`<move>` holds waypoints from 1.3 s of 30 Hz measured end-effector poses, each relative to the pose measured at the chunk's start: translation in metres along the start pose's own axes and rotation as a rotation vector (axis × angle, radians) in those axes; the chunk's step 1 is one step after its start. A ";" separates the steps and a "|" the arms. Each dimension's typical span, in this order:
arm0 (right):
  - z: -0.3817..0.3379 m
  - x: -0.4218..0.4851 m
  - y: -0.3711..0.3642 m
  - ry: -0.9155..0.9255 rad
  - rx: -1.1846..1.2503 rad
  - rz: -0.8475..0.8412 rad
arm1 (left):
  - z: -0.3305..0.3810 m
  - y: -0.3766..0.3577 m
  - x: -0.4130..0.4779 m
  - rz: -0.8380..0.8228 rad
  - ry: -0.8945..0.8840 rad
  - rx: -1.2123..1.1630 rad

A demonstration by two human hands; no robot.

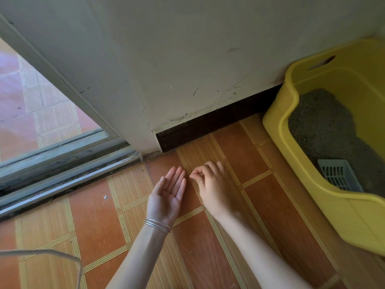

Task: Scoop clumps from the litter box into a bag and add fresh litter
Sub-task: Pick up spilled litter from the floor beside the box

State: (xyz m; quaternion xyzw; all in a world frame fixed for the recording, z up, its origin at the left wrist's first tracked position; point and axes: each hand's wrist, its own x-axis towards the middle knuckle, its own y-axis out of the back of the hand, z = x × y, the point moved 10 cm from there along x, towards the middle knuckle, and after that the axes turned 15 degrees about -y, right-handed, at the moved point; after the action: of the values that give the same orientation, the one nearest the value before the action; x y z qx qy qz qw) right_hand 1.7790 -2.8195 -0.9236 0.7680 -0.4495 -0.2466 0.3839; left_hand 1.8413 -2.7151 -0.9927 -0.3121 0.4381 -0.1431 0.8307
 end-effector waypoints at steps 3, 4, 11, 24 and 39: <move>-0.019 0.000 0.004 0.074 0.219 -0.105 | -0.012 -0.008 0.000 -0.007 0.038 0.005; -0.017 0.006 0.008 0.057 0.248 -0.092 | -0.015 -0.011 0.001 -0.005 0.046 -0.013; 0.036 0.040 0.009 -0.183 0.156 -0.040 | 0.013 -0.007 0.019 0.023 -0.062 -0.062; 0.006 0.048 -0.012 -0.088 -0.080 0.059 | 0.019 -0.004 0.024 0.017 -0.067 -0.034; 0.058 0.071 0.029 -0.301 0.130 0.146 | -0.005 -0.032 0.028 -0.008 0.009 -0.054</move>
State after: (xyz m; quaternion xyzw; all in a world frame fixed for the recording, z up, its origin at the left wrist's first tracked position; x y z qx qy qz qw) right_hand 1.7565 -2.9124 -0.9361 0.7109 -0.5715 -0.3006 0.2785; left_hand 1.8542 -2.7562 -0.9922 -0.3357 0.4445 -0.1360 0.8193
